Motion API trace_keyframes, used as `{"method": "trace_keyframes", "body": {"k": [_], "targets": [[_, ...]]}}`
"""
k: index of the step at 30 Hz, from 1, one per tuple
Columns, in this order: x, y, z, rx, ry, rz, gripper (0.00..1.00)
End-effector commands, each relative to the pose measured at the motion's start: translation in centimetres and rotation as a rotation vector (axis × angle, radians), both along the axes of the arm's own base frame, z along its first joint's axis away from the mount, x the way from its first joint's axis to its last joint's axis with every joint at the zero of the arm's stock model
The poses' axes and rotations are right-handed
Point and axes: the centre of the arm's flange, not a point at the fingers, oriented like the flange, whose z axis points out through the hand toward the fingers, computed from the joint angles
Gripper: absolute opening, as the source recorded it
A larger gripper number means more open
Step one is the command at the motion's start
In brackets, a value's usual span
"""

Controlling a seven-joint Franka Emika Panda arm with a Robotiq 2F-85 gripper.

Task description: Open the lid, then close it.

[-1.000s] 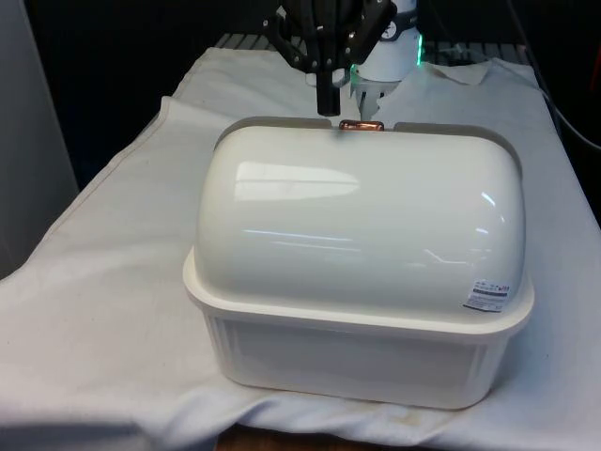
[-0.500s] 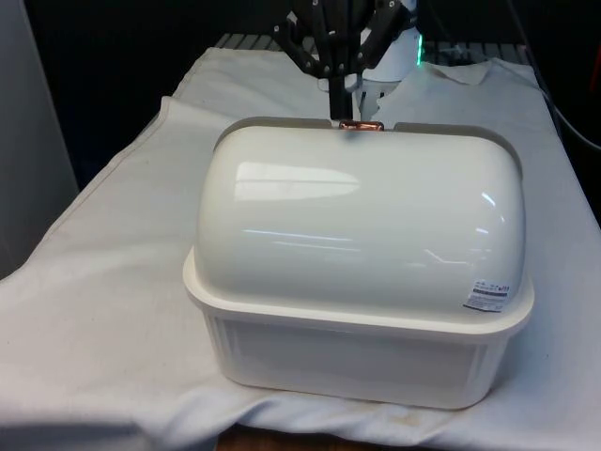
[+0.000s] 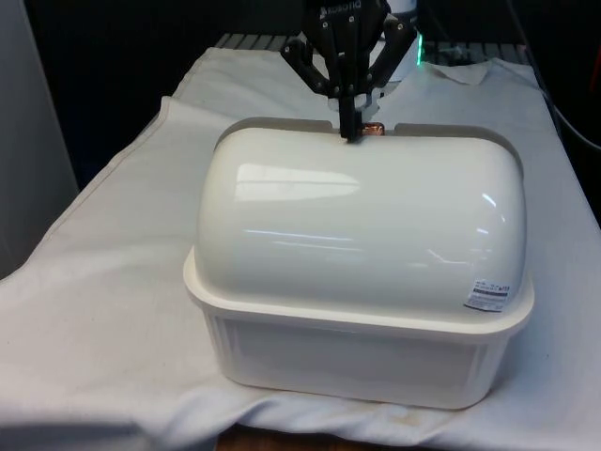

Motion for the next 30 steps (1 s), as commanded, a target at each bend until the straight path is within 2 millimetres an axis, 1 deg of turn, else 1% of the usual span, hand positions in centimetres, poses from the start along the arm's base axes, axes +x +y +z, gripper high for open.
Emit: {"method": "trace_keyframes", "body": {"k": [1,7,8,15,16,25,26,30], "targets": [[-0.2,0.2,-0.2,0.011,0.009,-0.001,0.0],[-0.4,0.1,0.0,0.013,0.013,-0.001,0.0],[-0.2,-0.1,0.1,0.004,0.01,-0.001,0.0],[-1.3,0.4,0.2,0.011,0.017,0.001,0.0],[-1.1,0.3,0.2,0.006,0.019,0.004,0.0],[-3.2,1.2,0.5,0.012,0.033,0.009,0.0],[-3.0,1.0,0.5,0.011,0.038,0.012,0.0],[-4.1,1.9,0.5,0.013,0.041,0.016,0.0]]}}
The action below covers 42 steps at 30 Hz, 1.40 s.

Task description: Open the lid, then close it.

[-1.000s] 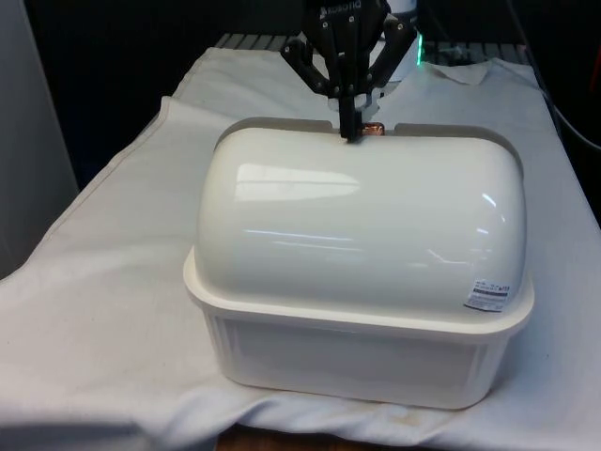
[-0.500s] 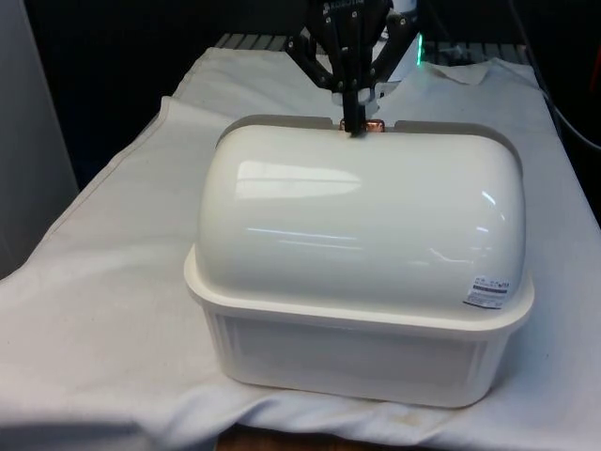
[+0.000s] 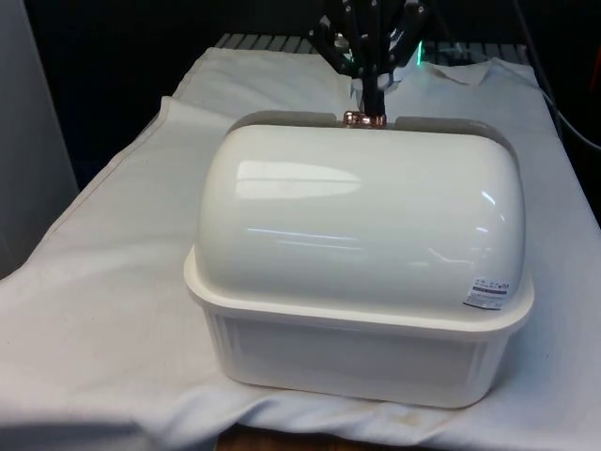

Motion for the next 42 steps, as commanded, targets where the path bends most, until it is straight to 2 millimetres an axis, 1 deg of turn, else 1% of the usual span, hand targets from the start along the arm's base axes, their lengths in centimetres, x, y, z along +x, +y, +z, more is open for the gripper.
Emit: {"method": "trace_keyframes", "body": {"k": [1,4,6,11,12,15,19,20,21,28,29,30,35,37,39,42], "targets": [[-0.4,0.3,-0.1,0.001,-0.003,-0.004,0.0],[-0.4,0.4,-0.2,0.001,0.006,0.006,0.0],[-0.8,0.9,-0.5,0.004,0.003,0.001,0.0],[-1.3,2.1,-2.1,0.013,0.026,0.005,0.0],[-1.3,1.9,-1.8,0.011,0.028,0.012,0.0],[-1.6,2.7,-2.9,0.017,0.04,0.006,0.0],[-2.1,3.1,-3.3,0.022,0.058,0.008,0.0],[-2.1,2.7,-2.8,0.019,0.055,0.013,0.0],[-2.4,3.2,-3.3,0.025,0.062,0.009,0.0],[-4.1,3.9,-3.9,0.035,0.096,0.016,0.0],[-3.8,3.5,-3.8,0.026,0.093,0.019,0.0],[-4.4,4.0,-4.2,0.039,0.105,0.016,0.0],[-5.4,4.7,-5.1,0.05,0.136,0.02,0.0],[-5.1,4.5,-5.1,0.037,0.131,0.021,0.0],[-6.0,4.9,-5.3,0.056,0.152,0.021,0.0],[-6.6,5.0,-5.4,0.061,0.168,0.023,0.0]]}}
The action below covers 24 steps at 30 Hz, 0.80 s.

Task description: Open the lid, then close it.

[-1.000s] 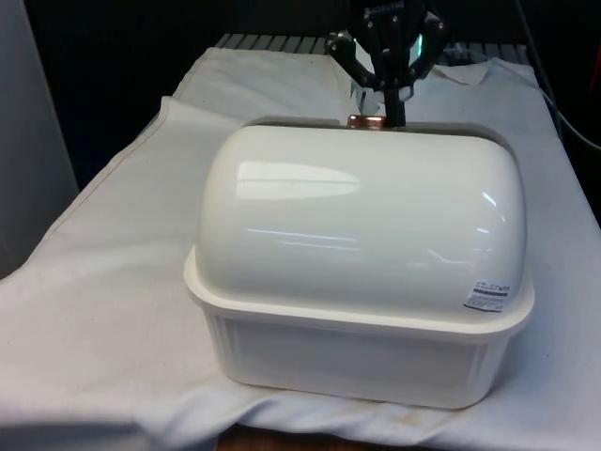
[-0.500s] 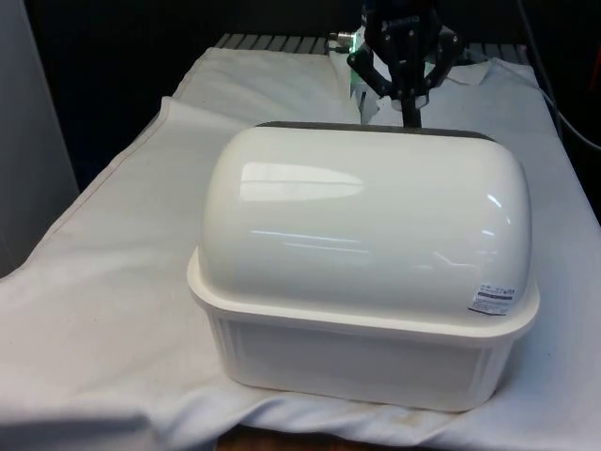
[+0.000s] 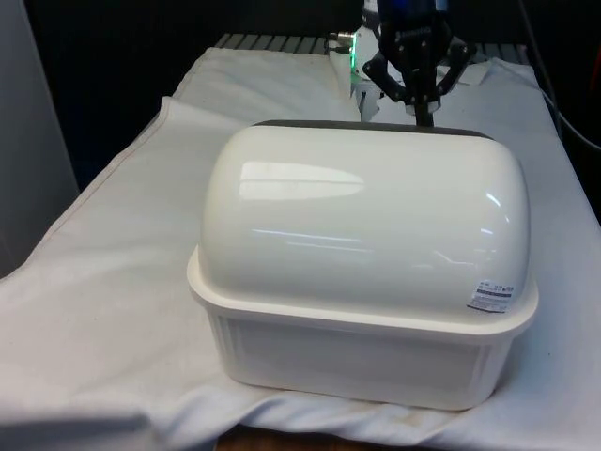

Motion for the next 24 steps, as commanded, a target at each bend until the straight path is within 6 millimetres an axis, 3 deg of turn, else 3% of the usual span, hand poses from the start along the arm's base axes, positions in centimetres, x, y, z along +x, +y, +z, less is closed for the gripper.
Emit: {"method": "trace_keyframes", "body": {"k": [1,24], "targets": [[-0.5,0.2,0.2,0.014,0.008,-0.001,0.0],[-6.6,-0.5,1.8,-0.017,0.075,0.029,0.0]]}}
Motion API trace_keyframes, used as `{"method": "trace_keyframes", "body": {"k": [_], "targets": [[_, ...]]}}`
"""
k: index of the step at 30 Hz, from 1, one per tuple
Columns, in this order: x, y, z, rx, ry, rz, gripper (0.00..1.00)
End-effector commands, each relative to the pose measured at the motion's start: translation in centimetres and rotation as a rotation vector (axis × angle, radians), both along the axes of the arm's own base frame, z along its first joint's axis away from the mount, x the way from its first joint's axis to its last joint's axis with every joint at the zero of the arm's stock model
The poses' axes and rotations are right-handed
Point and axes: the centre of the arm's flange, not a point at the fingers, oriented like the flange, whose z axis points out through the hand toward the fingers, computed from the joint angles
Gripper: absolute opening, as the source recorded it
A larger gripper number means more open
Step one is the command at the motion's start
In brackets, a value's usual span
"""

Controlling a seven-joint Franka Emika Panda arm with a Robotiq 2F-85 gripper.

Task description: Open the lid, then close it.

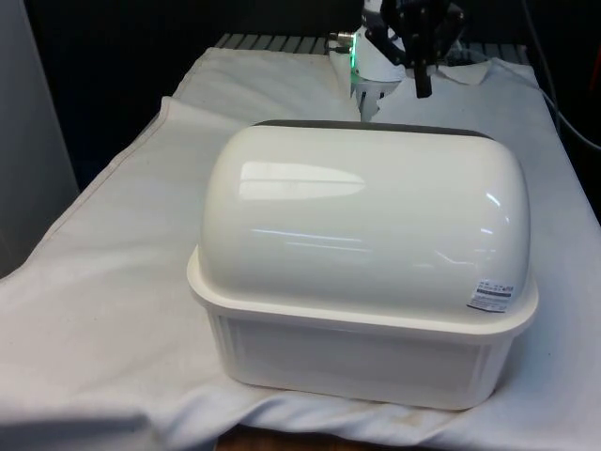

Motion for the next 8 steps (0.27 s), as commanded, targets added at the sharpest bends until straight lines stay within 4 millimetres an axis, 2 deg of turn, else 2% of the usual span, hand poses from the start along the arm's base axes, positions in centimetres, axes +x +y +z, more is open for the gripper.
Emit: {"method": "trace_keyframes", "body": {"k": [1,8], "targets": [[-0.6,-0.3,0.1,-0.014,0.005,-0.001,0.0],[-1.8,-0.7,0.0,-0.021,0.01,0.005,0.0]]}}
